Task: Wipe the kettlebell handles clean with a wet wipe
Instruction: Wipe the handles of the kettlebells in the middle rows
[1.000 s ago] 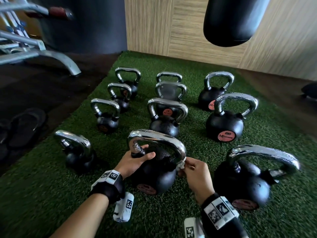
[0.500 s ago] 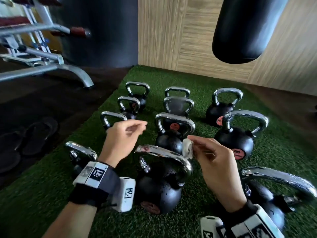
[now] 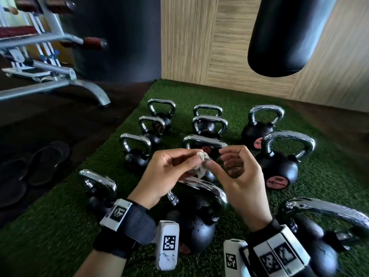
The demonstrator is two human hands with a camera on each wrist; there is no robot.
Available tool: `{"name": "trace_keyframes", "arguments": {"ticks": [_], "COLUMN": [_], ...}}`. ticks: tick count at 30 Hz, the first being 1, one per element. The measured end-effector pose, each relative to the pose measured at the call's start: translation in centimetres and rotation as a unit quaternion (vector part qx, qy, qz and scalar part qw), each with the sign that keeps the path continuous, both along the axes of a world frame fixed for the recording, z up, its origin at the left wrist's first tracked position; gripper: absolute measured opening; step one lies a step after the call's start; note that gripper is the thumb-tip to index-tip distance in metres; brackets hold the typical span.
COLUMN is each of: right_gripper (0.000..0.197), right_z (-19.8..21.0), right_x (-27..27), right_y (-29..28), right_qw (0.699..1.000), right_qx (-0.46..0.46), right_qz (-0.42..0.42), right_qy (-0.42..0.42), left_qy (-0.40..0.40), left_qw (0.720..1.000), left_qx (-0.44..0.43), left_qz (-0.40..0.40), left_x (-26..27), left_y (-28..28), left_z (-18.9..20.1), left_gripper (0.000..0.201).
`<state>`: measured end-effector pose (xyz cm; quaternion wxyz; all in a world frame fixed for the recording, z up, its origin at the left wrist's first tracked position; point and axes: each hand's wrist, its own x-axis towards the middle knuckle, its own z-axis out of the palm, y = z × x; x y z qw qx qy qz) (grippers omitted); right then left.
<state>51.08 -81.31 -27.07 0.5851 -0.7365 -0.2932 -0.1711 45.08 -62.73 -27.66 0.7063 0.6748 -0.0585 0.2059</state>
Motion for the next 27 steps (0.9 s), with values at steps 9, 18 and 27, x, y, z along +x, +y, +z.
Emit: {"name": "trace_keyframes", "arguments": {"ticks": [9, 18, 27], "right_gripper": [0.055, 0.026, 0.03], "right_z": [-13.3, -15.4, -15.4], "right_x": [2.1, 0.3, 0.3], "right_y": [-3.5, -1.9, -1.9], "right_qw": [0.927, 0.948, 0.942], "right_qx": [-0.148, -0.092, -0.082], "right_qz": [0.136, 0.033, 0.055], "right_qy": [0.318, 0.303, 0.321], "left_qy": [-0.116, -0.124, -0.03], "left_qw": [0.889, 0.858, 0.907], "left_qx": [0.391, 0.353, 0.172], "left_qz": [0.209, 0.353, 0.384], "left_x": [-1.3, -1.5, -1.6], "left_y": [-1.4, 1.2, 2.1], "left_z": [-3.2, -5.5, -8.0], "left_gripper": [0.01, 0.008, 0.012]}}
